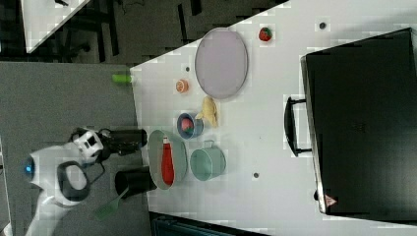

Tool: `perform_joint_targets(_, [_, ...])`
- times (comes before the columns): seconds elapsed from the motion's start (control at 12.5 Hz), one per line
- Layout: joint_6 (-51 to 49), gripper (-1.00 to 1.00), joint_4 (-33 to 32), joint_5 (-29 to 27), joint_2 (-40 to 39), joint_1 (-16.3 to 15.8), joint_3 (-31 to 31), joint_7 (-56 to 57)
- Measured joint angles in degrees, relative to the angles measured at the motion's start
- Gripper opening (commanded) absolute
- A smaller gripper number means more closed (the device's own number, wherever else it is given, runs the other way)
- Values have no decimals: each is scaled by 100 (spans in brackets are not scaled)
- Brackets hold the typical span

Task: Pick Ketchup from the table and place it in strainer.

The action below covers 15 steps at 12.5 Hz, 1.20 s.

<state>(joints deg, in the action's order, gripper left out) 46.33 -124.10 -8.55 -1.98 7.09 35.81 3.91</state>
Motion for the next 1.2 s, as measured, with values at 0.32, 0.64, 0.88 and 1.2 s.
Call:
perform_joint_targets(0.32, [-1943,100,1147,-45,427,510,-1291,-5])
perform_joint_targets(0.64, [-3419,100,2154,320,438,982,-2688,-5])
perform_joint_targets(0.88, [-3745,100,2468,898,450,1322,-2963,-14])
perform_joint_targets(1.2, [-3761,100,2451,983,450,1182,-2642,-299])
